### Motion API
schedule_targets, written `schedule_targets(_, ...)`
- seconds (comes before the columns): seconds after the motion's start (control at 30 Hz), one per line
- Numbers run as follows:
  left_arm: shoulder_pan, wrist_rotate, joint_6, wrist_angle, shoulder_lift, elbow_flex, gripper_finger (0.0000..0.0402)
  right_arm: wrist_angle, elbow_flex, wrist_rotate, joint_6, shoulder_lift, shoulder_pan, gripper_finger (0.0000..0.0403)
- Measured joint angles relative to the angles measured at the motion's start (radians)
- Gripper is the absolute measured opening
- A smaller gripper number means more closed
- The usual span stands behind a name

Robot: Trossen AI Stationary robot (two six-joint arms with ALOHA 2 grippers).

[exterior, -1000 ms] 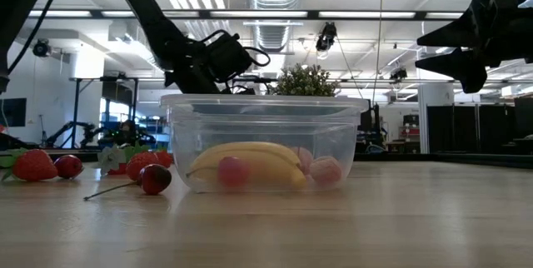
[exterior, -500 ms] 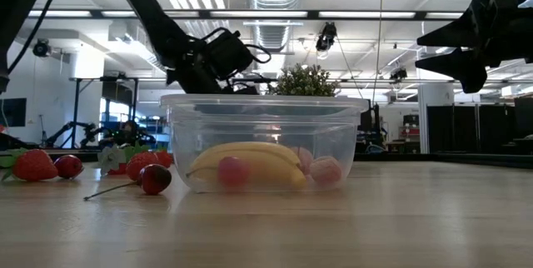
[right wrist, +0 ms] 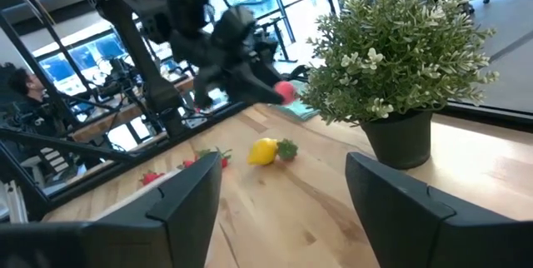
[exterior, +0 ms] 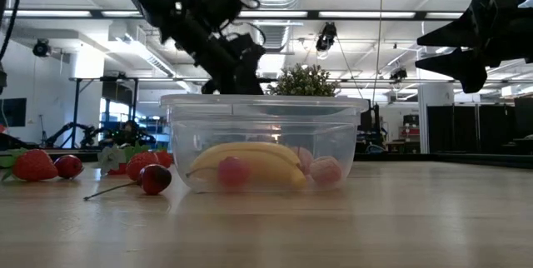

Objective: Pick and placing Produce into tupperware
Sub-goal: Put the pink peach into the transparent bin, then put the red strawberry into the transparent bin

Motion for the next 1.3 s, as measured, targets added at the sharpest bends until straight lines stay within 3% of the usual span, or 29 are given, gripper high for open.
schedule_targets(0.2, -0.080, 0.006, -0.200, -0.085, -0.120, -0.001, 0.0117, 0.000, 0.000, 0.000, 0.000, 0.000, 0.000, 0.0249)
schedule_targets(0.47, -0.270, 0.008, -0.394, -0.146, -0.200, -0.002, 0.0117, 0.000, 0.000, 0.000, 0.000, 0.002, 0.000, 0.0252)
schedule_targets(0.63, -0.396, 0.008, -0.503, -0.218, -0.177, 0.009, 0.0117, 0.000, 0.000, 0.000, 0.000, 0.003, 0.000, 0.0247)
schedule_targets(0.73, -0.436, 0.020, -0.643, -0.268, -0.137, 0.012, 0.0117, 0.000, 0.000, 0.000, 0.000, 0.004, 0.000, 0.0248)
schedule_targets(0.93, -0.464, 0.196, -0.856, -0.272, -0.029, 0.017, 0.0138, 0.000, 0.000, 0.000, 0.000, 0.005, 0.000, 0.0254)
schedule_targets(1.17, -0.456, 0.255, -0.881, -0.271, 0.046, 0.080, 0.0207, 0.000, 0.000, 0.000, 0.000, 0.005, 0.000, 0.0247)
schedule_targets(1.3, -0.428, 0.257, -0.755, -0.287, 0.032, 0.106, 0.0235, 0.000, 0.000, 0.000, 0.000, 0.005, 0.000, 0.0248)
